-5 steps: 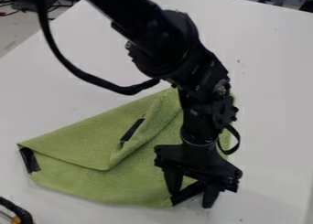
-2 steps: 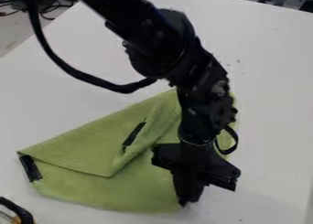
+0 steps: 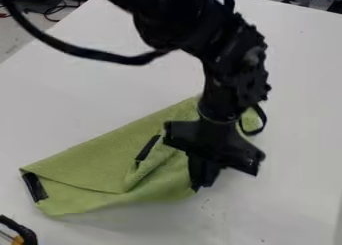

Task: Fold the cloth from bottom right to top left

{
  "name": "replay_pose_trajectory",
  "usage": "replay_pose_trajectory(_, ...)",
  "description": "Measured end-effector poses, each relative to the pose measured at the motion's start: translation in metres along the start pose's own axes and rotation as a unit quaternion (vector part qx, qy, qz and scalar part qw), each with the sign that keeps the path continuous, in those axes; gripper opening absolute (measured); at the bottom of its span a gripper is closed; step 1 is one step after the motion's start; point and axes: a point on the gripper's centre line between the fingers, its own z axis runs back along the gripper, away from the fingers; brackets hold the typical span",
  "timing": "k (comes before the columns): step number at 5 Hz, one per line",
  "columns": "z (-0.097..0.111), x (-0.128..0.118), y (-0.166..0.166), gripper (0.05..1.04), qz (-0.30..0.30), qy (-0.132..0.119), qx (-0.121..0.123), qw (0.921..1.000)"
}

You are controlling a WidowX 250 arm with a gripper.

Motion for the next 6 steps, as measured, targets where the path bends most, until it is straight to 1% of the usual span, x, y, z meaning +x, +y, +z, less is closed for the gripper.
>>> replay_pose_trajectory(1,0.015,0.036,0.038,0.072,0.015,-0.01,-0.006,0.9998)
replay_pose_trajectory(2,0.007,0.068,0.073,0.072,0.023,0.006,-0.024,0.9994)
replay_pose_trajectory(3,-0.011,0.087,0.105,0.072,0.038,0.012,-0.048,0.998)
replay_pose_trajectory(4,-0.046,0.088,0.121,0.071,0.045,0.044,-0.077,0.995)
replay_pose_trajectory(5,-0.06,0.093,0.126,0.071,0.043,0.047,-0.091,0.9938)
replay_pose_trajectory(6,-0.063,0.095,0.131,0.1,0.031,0.038,-0.074,0.9961)
